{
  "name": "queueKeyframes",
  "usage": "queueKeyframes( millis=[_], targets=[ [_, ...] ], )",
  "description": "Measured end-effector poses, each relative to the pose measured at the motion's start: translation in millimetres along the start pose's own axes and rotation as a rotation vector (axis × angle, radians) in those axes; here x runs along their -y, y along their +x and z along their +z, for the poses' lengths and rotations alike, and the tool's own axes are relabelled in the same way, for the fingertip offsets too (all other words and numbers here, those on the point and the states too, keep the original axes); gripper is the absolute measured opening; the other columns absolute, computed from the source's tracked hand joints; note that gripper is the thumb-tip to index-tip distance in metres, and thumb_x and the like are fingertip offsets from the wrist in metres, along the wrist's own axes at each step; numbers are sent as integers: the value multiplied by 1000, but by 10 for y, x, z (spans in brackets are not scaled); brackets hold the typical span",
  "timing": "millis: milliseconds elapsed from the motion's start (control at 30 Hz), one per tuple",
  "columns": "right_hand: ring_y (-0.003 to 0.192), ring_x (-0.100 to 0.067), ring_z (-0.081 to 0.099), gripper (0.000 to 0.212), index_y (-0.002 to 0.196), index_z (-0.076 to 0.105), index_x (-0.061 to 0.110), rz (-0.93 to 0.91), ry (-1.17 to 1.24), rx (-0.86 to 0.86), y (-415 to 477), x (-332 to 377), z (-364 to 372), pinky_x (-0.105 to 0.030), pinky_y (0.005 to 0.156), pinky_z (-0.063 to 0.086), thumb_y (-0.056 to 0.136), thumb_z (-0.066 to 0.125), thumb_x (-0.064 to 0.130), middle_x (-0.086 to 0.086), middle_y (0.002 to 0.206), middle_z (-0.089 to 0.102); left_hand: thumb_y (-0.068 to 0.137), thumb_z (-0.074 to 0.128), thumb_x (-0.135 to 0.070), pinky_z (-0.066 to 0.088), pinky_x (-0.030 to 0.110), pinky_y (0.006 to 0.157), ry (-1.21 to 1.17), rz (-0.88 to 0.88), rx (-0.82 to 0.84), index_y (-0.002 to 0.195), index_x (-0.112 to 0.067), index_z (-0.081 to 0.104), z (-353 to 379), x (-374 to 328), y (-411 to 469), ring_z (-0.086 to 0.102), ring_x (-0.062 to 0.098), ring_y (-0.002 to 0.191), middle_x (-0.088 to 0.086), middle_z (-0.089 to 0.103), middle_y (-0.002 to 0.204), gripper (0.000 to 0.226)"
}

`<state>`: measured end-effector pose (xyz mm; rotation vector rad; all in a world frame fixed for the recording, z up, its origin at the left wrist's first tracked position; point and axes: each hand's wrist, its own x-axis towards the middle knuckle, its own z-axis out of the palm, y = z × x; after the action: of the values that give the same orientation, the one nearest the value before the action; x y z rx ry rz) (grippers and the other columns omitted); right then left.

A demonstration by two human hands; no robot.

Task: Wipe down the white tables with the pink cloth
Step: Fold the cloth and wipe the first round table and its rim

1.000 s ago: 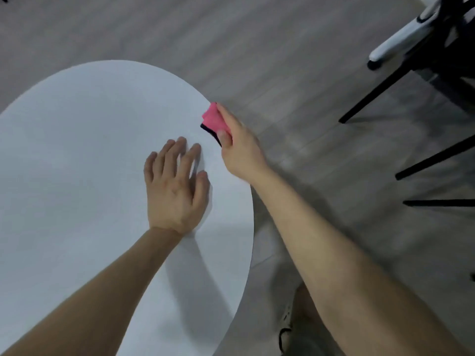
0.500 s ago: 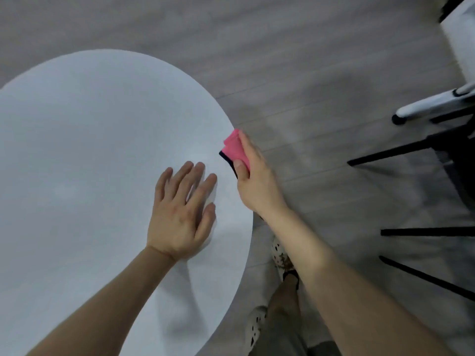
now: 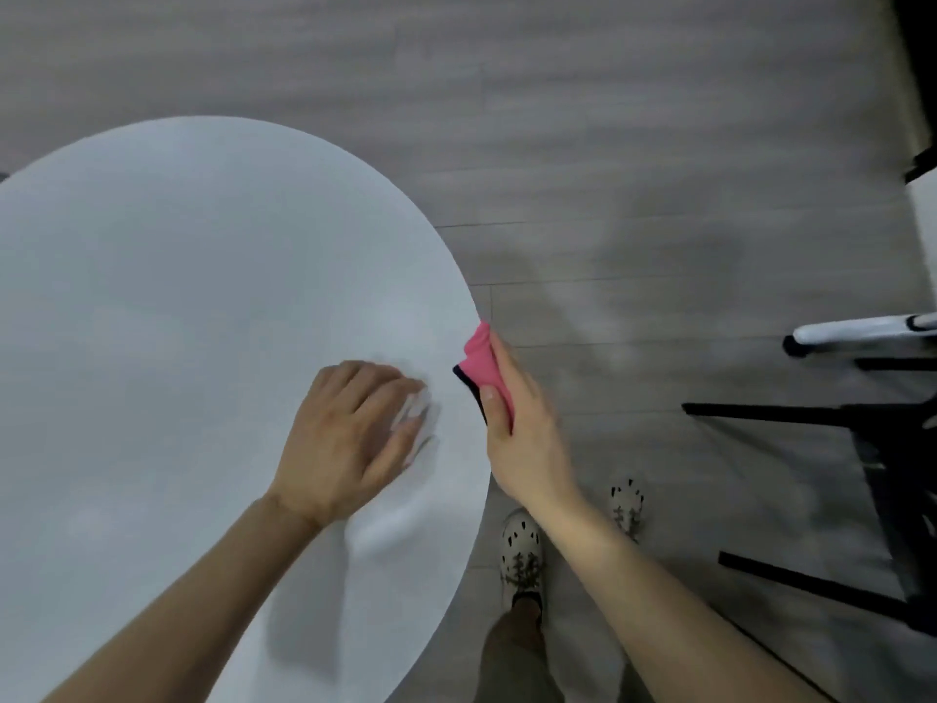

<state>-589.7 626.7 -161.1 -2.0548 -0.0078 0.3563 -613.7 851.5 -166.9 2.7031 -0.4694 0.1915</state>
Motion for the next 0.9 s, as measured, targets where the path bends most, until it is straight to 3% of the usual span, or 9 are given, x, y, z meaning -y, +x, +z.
queueKeyframes(
  millis=[100,233,300,400,600,767,900],
  targets=[
    [154,-15,44,60,172,28,30,-4,6,53,603,186,25,-33,123,38,115,45,18,9,171,42,113,53,-35,46,44,99,0,-242,-165,121,-12,75,24,-6,500,64,28,112,3,72,121,32],
    [151,-20,46,57,168,38,30,-111,-55,220,2083,679,199,-22,114,35,113,45,16,4,168,48,115,52,-30,38,46,118,112,-554,-290,139,-15,70,79,255,1093,58,30,135,7,67,142,33],
    [147,-20,50,56,166,42,32,-164,-70,282,2409,816,320,-21,110,37,113,46,17,3,164,53,116,42,-36,27,48,129,198,-704,-276,156,-21,58,82,497,1373,46,28,151,7,54,161,45],
    [151,-18,47,56,166,43,23,-190,3,238,2186,679,269,-20,118,35,112,50,12,3,167,49,114,29,-46,14,56,134,256,-864,-171,168,-30,39,140,730,1662,29,30,163,5,36,175,57],
    [160,-4,33,62,170,33,20,-172,157,185,1016,153,-70,-15,124,32,112,54,14,9,175,35,111,34,-56,17,56,133,347,-926,-184,166,-36,41,252,791,1699,28,26,163,0,37,174,58],
    [155,-15,43,59,167,41,15,-227,186,383,2339,595,235,-12,120,31,110,58,11,-1,170,45,114,37,-50,23,57,131,401,-922,-183,164,-35,42,273,797,1683,33,26,161,1,40,172,53],
    [142,-21,57,55,162,49,22,-312,156,541,3251,1004,621,-18,109,39,109,60,14,1,158,60,114,38,-49,21,56,132,391,-936,-179,164,-34,43,283,799,1684,31,25,162,0,38,173,53]
  ],
)
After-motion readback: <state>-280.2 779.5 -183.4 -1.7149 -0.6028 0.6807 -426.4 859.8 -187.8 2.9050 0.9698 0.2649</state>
